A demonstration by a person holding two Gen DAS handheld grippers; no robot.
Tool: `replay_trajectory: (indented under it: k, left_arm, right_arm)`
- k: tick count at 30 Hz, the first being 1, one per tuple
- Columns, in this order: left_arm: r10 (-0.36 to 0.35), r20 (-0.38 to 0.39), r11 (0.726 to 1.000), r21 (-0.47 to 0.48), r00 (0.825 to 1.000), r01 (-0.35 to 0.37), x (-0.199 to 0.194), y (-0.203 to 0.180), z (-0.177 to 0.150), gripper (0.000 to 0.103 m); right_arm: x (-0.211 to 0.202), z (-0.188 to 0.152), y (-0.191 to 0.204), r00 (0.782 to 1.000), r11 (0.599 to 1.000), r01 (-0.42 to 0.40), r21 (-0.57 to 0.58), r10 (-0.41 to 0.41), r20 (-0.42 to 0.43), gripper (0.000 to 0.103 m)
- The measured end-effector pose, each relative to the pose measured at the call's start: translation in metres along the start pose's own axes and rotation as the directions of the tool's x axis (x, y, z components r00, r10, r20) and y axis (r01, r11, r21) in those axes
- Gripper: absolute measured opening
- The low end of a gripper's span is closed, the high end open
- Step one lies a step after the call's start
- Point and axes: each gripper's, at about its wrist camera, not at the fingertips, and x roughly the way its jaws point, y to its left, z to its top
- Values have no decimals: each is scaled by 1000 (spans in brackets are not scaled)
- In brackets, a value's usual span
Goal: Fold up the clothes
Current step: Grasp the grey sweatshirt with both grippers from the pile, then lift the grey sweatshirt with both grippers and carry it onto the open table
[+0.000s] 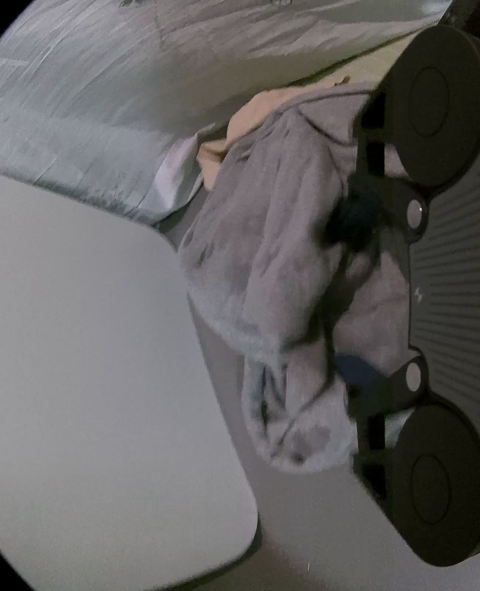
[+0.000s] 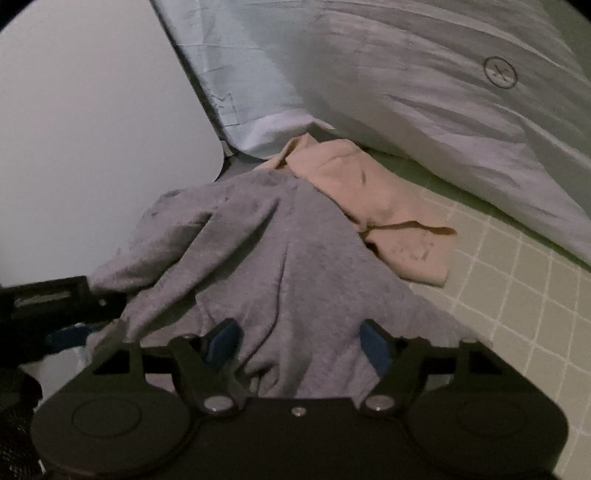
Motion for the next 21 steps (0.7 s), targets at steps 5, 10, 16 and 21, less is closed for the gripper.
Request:
replay_trajectory:
  k: [5,10,16,21]
  left_arm:
    - [17,27,997,74,999,-18,-10,-20,-2,13]
    - [15,74,995,100,997,-22,-47,-25,-9,11]
    - [-52,176,988,154,983,25,-126,-33,-29,11]
    - [-152,237,974,201,959,105,-205,-48,-56,10]
  right_arm:
    - [-21,-10,1,997,998,-26,-55,30,73,10]
    - [-75,-18,13,983,995,3,-101,15,182,8]
    - [-162,-43,11,953,995,38,-90,-9,303,8]
    - [-246,-72,9,909,993,91,-77,-51,413,8]
